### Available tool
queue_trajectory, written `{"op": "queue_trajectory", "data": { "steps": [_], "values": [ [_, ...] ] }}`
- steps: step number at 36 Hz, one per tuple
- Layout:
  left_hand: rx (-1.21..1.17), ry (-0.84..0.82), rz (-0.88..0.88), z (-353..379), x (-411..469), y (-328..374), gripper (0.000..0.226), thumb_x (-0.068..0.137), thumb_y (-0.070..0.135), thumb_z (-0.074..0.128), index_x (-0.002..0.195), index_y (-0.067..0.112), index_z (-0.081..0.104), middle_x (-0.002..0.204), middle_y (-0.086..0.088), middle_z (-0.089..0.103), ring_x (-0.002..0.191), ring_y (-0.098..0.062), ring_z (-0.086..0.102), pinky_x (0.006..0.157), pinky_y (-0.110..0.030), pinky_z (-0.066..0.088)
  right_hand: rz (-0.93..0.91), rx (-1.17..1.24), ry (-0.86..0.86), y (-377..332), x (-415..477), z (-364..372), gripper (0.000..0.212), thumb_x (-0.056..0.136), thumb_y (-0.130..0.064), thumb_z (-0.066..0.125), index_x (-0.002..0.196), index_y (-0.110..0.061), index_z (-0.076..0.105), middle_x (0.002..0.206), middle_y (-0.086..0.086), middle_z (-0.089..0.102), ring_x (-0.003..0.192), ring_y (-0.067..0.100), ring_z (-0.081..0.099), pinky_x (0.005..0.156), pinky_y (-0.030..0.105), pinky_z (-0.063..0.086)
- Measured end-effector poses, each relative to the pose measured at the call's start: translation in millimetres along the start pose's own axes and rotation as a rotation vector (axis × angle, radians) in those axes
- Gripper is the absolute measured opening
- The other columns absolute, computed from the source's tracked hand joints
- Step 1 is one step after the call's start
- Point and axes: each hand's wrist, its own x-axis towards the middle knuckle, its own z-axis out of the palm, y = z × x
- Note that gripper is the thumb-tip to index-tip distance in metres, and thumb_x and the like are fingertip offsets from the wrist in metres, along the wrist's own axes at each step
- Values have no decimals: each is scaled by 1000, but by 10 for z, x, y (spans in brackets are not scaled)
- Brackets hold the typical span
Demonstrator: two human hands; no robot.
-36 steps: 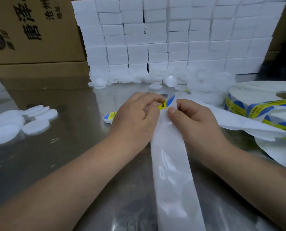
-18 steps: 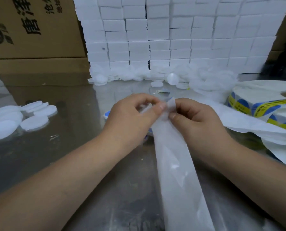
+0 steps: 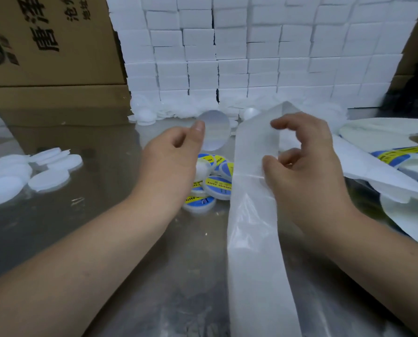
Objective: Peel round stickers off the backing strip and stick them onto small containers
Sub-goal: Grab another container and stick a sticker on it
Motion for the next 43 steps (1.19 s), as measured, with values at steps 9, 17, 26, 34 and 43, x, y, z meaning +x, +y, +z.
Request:
{"op": "queue_trajectory", "data": {
  "steps": [9,17,26,34,43],
  "values": [
    [62,-39,84,-17,-58,71,40,87,45,52,51,29,43,44,21,45,48,5,42,49,-8,29,-246,-129,104,-36,41,-38,41,73,-2,47,91,-37,55,128,-20,29,58,-2,52,60,0,36],
    [100,-61,108,-13,-48,34,49,91,43,47,44,31,48,42,16,42,45,0,39,46,-12,28,-254,-234,108,-113,29,-58,54,71,0,49,114,-32,54,140,-20,13,56,1,53,58,13,42],
    [121,-50,80,-4,-72,33,49,91,46,44,49,21,37,45,11,37,43,-3,36,44,-17,26,-277,-308,41,-52,56,-79,40,71,-2,47,96,-27,67,128,-27,39,68,-7,53,66,8,38],
    [105,-67,43,-18,-81,60,38,86,51,49,51,35,51,56,15,47,58,1,43,57,-15,31,-5,-113,-176,-104,27,-82,28,67,-20,41,63,-39,61,63,-24,61,74,-3,56,62,6,39],
    [153,-60,109,-14,-97,70,21,65,56,68,69,41,54,86,18,55,84,5,52,71,-17,38,221,173,-103,-73,44,-84,29,88,-37,52,66,-29,69,70,-13,68,65,-7,57,55,0,38]
  ]
}}
